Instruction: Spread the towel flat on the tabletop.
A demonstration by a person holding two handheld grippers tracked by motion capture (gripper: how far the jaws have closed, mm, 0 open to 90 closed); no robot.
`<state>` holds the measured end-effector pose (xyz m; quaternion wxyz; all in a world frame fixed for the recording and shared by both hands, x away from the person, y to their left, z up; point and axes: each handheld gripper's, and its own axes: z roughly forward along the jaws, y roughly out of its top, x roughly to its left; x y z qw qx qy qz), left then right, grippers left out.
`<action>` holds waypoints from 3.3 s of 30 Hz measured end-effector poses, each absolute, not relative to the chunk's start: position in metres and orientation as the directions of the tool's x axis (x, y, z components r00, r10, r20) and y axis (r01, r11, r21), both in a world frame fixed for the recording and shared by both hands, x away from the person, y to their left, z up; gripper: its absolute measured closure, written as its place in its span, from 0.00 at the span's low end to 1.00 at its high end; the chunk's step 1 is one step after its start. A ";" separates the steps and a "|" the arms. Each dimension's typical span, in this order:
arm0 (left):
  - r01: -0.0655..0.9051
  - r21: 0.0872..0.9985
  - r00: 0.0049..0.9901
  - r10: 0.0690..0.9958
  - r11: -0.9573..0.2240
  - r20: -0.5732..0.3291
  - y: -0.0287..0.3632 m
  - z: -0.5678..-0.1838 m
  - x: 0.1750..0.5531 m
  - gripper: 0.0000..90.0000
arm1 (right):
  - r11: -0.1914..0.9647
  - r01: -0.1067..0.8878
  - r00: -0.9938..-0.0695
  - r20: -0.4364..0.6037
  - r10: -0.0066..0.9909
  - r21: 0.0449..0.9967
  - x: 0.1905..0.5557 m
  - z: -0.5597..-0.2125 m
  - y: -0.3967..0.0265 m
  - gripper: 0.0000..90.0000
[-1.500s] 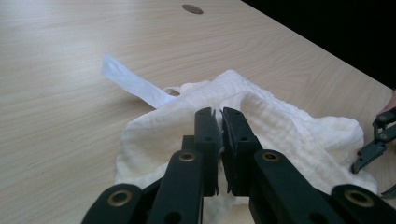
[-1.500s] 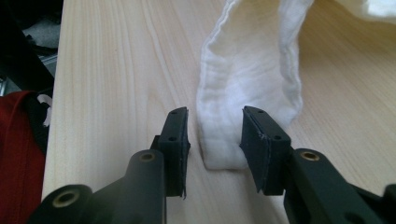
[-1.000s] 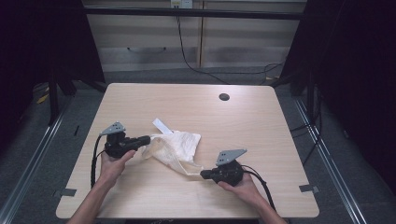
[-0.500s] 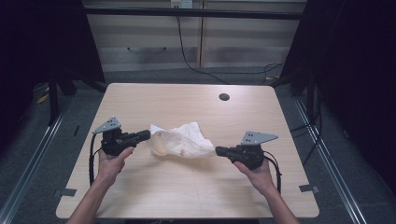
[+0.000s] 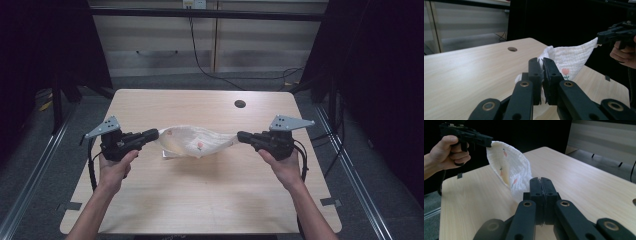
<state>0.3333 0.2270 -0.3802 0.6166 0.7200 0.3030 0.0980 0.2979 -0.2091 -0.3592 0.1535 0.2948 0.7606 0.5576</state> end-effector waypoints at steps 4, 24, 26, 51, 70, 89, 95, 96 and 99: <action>0.281 0.958 0.801 0.563 -0.055 -0.203 0.229 -0.360 0.333 0.95 | 0.198 0.246 -0.776 0.070 0.627 0.949 0.299 -0.341 -0.210 0.99; 0.146 0.989 0.861 0.498 -0.038 -0.108 0.230 -0.311 0.302 0.95 | 0.188 0.135 -0.778 -0.014 0.628 0.973 0.269 -0.281 -0.216 1.00; 0.142 0.989 0.869 0.484 -0.041 -0.105 0.230 -0.311 0.297 0.96 | 0.192 0.126 -0.780 -0.023 0.625 0.973 0.261 -0.280 -0.217 1.00; 0.286 0.952 0.836 0.513 -0.105 -0.195 0.209 -0.368 0.320 0.95 | 0.120 0.219 -0.688 0.066 0.723 0.968 0.269 -0.348 -0.256 1.00; 0.473 0.870 0.723 0.625 -0.137 -0.295 0.203 -0.439 0.389 0.94 | 0.216 0.383 -0.631 0.084 0.771 0.898 0.345 -0.407 -0.235 0.99; 0.503 0.857 0.684 0.659 -0.113 -0.314 0.227 -0.441 0.396 0.74 | 0.164 0.492 -0.560 0.167 0.811 0.855 0.378 -0.438 -0.238 0.78; 0.525 0.840 0.692 0.643 -0.138 -0.327 0.228 -0.437 0.387 0.73 | 0.197 0.500 -0.582 0.159 0.798 0.843 0.370 -0.433 -0.238 0.72; 0.521 0.840 0.699 0.640 -0.151 -0.319 0.229 -0.436 0.384 0.72 | 0.217 0.497 -0.595 0.148 0.790 0.840 0.367 -0.432 -0.236 0.70; 0.495 0.851 0.723 0.625 -0.174 -0.293 0.231 -0.434 0.372 0.68 | 0.260 0.494 -0.635 0.140 0.760 0.829 0.353 -0.429 -0.232 0.61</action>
